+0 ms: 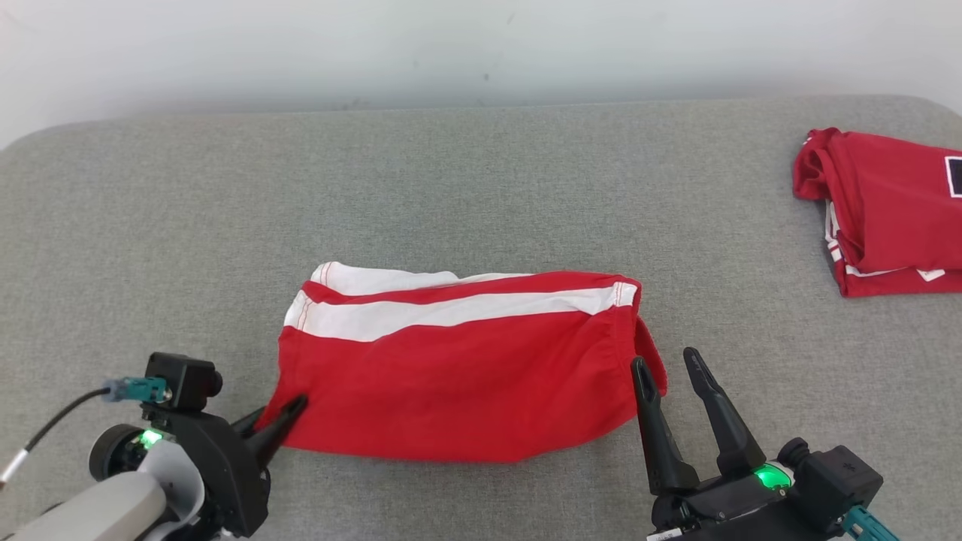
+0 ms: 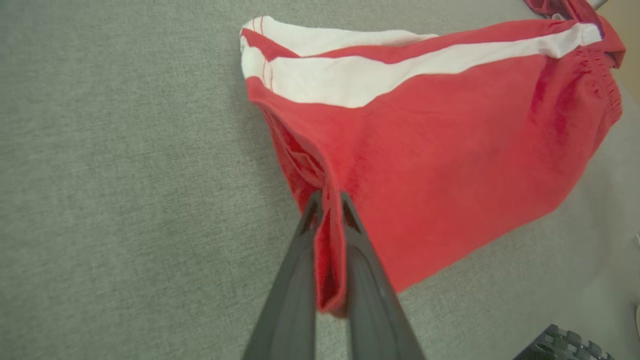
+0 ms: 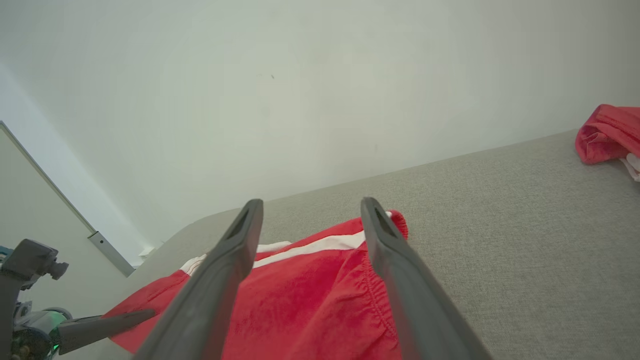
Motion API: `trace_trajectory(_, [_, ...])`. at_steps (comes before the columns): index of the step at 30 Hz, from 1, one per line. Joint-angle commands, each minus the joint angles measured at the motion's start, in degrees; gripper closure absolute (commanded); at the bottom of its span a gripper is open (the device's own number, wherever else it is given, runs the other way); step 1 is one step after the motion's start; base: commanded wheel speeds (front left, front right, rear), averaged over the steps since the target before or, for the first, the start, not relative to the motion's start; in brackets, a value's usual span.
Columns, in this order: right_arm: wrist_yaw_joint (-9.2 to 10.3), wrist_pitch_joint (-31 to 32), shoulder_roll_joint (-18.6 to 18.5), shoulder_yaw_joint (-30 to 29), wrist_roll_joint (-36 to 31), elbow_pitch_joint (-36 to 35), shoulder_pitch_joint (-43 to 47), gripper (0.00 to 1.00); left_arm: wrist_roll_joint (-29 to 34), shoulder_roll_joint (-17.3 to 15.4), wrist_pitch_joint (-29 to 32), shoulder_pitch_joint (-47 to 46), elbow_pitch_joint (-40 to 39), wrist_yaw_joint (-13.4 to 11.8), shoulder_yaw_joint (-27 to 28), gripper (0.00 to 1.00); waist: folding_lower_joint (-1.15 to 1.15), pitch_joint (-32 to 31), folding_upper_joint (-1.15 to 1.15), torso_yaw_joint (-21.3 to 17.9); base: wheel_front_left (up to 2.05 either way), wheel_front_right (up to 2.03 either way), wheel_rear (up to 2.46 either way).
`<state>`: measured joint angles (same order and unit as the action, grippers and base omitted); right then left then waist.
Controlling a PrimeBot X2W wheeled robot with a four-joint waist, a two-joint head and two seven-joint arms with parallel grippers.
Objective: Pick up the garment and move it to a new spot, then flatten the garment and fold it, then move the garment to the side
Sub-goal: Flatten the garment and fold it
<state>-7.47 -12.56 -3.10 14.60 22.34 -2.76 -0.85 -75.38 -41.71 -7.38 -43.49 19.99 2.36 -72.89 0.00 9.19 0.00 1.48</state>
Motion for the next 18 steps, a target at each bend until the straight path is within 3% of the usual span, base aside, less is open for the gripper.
trace_trajectory(1, [-0.02, 0.22, -0.20, -0.11, -0.23, -0.21, 0.63, 0.00, 0.43, 0.36, -0.90, 0.75, 0.52, -0.37, 0.28, 0.00, 0.00, -0.16, 0.00, 0.09, 0.00, 0.00, 0.00])
trace_trajectory(10, [-0.02, 0.70, -0.78, -2.65, -0.99, -0.85, 1.05, 0.00, 5.08, 2.02, -7.70, 1.76, 4.07, -3.92, 6.51, 0.00, 0.00, -2.37, 0.00, 0.27, 0.00, 0.00, 0.00])
trace_trajectory(18, [-0.02, 0.53, -1.05, -5.86, -3.08, -1.24, 1.36, 0.00, 20.94, 6.46, -7.74, 11.84, -1.33, -8.44, 32.88, 0.00, 0.00, -3.92, 0.00, 1.17, 0.00, 0.00, 0.00])
